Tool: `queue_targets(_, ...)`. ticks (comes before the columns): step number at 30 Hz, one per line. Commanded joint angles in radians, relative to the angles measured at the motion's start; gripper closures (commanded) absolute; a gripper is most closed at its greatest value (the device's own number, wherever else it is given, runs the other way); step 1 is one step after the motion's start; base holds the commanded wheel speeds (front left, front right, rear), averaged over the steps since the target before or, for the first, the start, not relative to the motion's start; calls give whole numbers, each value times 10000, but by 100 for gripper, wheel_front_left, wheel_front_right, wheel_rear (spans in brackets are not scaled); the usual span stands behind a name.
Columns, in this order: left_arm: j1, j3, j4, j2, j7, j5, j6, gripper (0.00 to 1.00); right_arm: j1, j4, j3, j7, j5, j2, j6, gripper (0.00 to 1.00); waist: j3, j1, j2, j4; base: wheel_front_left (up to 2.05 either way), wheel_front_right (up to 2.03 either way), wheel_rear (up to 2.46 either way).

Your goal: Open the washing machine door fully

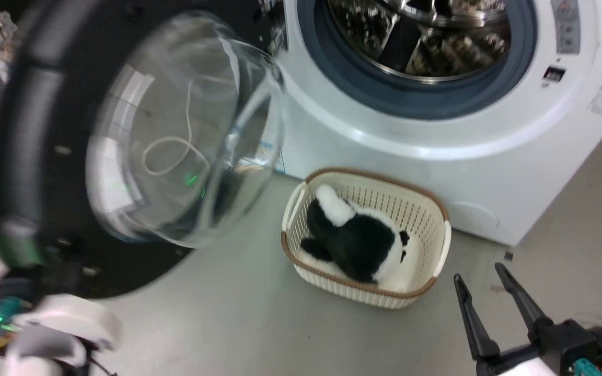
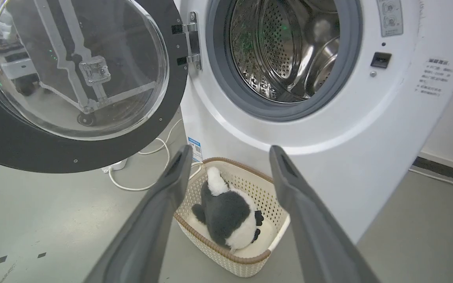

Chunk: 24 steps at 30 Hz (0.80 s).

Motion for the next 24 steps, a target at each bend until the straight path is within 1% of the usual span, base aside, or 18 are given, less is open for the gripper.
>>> queue_targets(1, -345, 352, 199, 270, -18, -188, 10, 100, -215, -116, -21, 63, -129, 32, 6, 0, 433, -1, 0, -69, 0, 0, 0)
queue_targets(7, -1381, 1405, 1433, 1141, -7, -934, -241, 100, -432, -377, -45, 310, -504, 30, 6, 0, 1056, -1, 0, -214, 0, 0, 0)
queue_targets(9, -1772, 1654, 1993, 1481, -27, -1075, -334, 100, -466, -492, -54, 402, -606, 13, 6, 0, 1208, -1, 0, -276, 0, 0, 0)
queue_targets(13, -2449, 1969, 3030, 1938, -265, -1296, -530, 100, -548, -628, -99, 504, -638, -92, 6, 0, 1433, -1, 0, -397, 0, 0, 0)
queue_targets(18, -2919, 1987, 3845, 2112, -740, -1320, -679, 100, -627, -697, -133, 549, -648, -97, 6, 0, 1537, -1, 0, -493, 0, 0, 0)
queue_targets(24, -3049, 1847, 4221, 1932, -1464, -1224, -722, 100, -654, -637, -253, 443, -574, -50, 6, 0, 1280, -1, 0, -573, 0, 0, 0)
